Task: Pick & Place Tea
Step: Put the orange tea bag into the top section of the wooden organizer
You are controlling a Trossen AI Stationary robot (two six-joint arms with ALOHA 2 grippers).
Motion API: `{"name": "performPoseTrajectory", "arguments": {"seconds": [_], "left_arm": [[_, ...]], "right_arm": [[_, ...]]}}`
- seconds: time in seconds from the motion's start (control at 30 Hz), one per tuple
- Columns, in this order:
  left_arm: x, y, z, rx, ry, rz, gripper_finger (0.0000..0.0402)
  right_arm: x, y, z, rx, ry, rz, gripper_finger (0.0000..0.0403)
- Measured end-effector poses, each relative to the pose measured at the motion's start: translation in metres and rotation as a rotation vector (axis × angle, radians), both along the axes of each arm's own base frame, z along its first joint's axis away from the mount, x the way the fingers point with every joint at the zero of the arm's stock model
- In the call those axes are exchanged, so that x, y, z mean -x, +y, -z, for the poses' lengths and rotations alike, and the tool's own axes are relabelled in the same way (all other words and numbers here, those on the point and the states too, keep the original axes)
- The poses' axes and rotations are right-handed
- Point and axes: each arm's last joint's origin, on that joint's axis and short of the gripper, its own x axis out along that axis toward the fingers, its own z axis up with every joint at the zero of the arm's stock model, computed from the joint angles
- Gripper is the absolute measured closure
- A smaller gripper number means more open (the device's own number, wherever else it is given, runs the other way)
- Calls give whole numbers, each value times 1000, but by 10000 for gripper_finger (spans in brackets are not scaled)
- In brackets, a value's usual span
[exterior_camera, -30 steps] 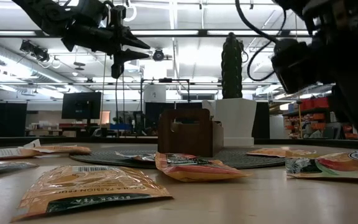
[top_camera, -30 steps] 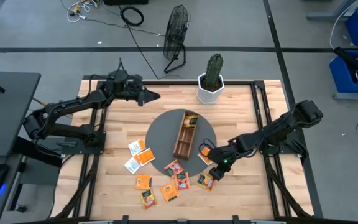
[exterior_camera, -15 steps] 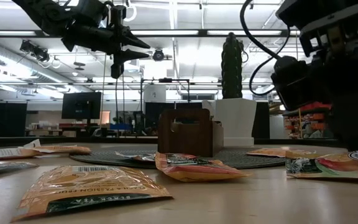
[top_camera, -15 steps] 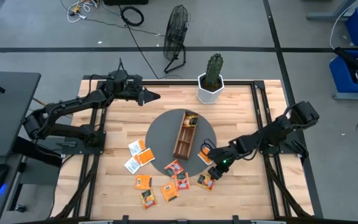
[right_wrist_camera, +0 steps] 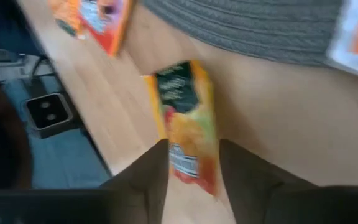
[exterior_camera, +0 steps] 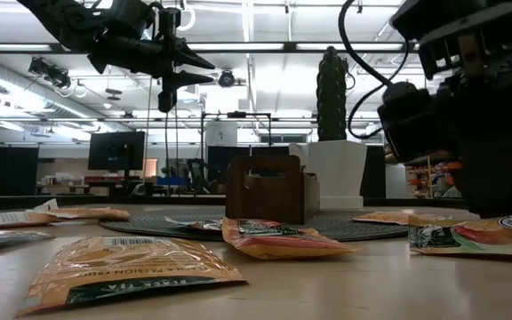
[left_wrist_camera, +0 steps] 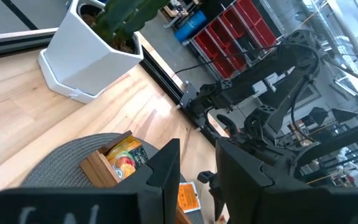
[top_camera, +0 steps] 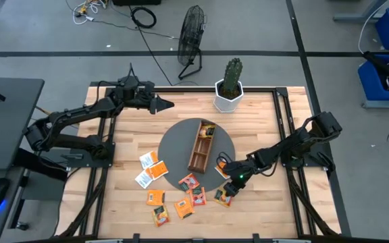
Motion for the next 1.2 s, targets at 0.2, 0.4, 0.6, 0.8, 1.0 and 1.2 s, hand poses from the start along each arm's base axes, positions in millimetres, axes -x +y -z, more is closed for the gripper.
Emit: {"name": "performPoseTrajectory", "arguments": {"seconds": [0.2, 0.4, 0.6, 0.8, 1.0, 1.2], "left_arm": [[0, 0, 0, 0, 0, 0, 294], [0, 0, 0, -8, 0, 2, 294], [0, 0, 0, -8, 0, 2, 294], [0, 0, 0, -13, -1, 2, 294], [0, 0, 0, -12, -1, 2, 294], [0, 0, 0, -9, -2, 2, 294]], "right_arm": [[-2, -2, -1, -1, -21, 15, 382], [-3, -2, -1, -9, -3, 56, 398], [-6, -1, -12, -41, -38, 116, 401], [-9, -7, -39, 26, -73, 181, 402], [-13, -20, -73, 144, -131, 275, 402], [-15, -43, -108, 307, -201, 440, 403]]}}
